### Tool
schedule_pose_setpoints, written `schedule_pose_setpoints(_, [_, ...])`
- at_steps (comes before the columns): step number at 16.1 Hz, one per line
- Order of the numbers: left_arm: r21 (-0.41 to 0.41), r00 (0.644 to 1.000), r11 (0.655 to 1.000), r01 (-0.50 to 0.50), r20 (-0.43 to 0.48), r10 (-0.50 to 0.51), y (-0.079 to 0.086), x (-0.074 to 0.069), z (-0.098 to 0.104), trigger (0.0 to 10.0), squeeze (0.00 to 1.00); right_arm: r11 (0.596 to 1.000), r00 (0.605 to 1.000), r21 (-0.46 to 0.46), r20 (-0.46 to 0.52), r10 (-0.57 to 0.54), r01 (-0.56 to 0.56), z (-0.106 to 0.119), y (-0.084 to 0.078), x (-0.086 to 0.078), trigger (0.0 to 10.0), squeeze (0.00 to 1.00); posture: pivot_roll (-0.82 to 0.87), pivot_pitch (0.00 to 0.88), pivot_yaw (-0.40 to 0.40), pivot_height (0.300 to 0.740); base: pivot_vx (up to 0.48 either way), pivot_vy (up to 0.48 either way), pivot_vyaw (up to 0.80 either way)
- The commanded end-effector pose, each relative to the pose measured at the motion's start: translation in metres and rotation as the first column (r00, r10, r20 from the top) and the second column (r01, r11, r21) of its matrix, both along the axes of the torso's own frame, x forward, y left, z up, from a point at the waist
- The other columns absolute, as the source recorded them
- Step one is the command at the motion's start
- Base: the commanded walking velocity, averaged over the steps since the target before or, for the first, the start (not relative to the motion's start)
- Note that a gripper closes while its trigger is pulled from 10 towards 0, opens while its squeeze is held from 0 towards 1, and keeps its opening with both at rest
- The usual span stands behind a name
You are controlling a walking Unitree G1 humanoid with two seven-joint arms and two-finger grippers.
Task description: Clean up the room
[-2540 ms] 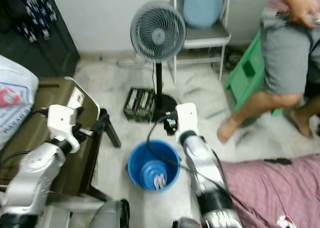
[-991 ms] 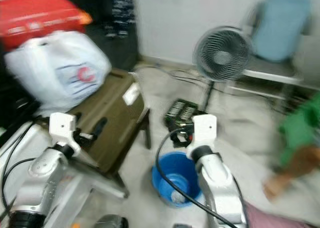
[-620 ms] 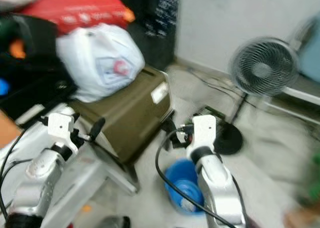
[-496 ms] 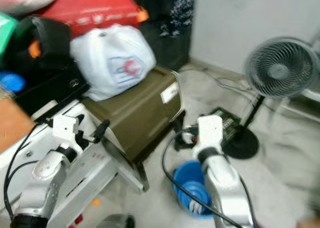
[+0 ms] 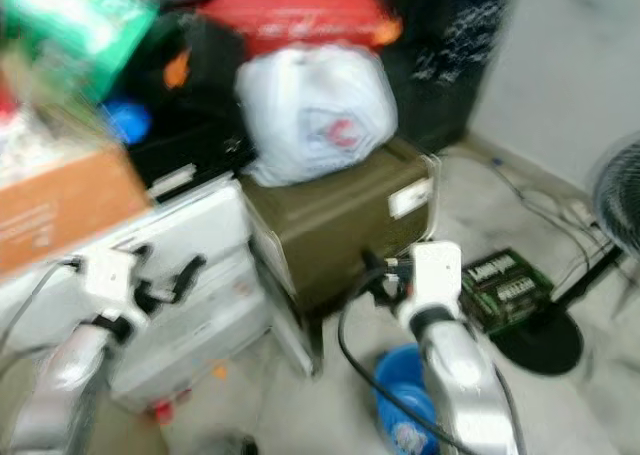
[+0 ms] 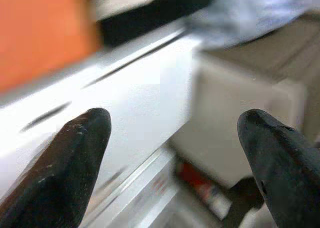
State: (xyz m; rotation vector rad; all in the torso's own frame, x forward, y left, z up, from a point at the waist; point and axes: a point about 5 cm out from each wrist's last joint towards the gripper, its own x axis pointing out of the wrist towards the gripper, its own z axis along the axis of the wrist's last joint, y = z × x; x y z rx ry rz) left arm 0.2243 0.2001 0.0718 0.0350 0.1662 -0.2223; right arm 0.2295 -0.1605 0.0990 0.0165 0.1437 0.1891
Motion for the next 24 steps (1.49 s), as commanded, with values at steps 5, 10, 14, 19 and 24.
schedule_pose_setpoints(5, [0.009, 1.0, 1.0, -0.016, 0.002, 0.016, 0.001, -0.006, 0.005, 10.0, 0.0, 0.999, 0.999, -0.021, -0.01, -0.05, 0.05, 0.001, -0.017, -0.005, 10.0, 0.0, -0.05, 0.0, -0.001, 0.74, 0.0, 0.0, 0.8])
schedule_pose_setpoints(10, [0.014, 1.0, 1.0, -0.008, 0.007, 0.008, 0.0, 0.001, 0.008, 10.0, 0.0, 0.999, 0.999, -0.011, -0.003, -0.043, 0.043, 0.004, -0.011, -0.003, 10.0, 0.0, -0.05, 0.0, 0.004, 0.74, 0.0, 0.0, 0.8])
schedule_pose_setpoints(14, [-0.025, 0.997, 0.997, 0.067, -0.024, -0.068, -0.007, -0.003, 0.006, 10.0, 0.0, 0.999, 0.999, -0.016, -0.007, -0.044, 0.044, 0.003, -0.012, -0.002, 10.0, 0.0, -0.05, 0.0, 0.0, 0.74, 0.0, 0.0, 0.8])
schedule_pose_setpoints(19, [-0.085, 0.958, 0.958, 0.274, -0.068, -0.28, -0.024, -0.015, 0.005, 10.0, 0.0, 1.0, 1.0, -0.015, -0.008, -0.02, 0.02, 0.003, -0.009, 0.002, 10.0, 0.0, -0.05, 0.0, -0.005, 0.74, 0.0, 0.0, 0.8])
schedule_pose_setpoints(24, [-0.068, 0.94, 0.944, 0.323, -0.087, -0.328, -0.031, -0.018, 0.003, 10.0, 0.0, 1.0, 1.0, -0.007, -0.013, -0.012, 0.012, 0.002, -0.008, 0.006, 10.0, 0.0, -0.05, 0.0, -0.009, 0.74, 0.0, 0.0, 0.6])
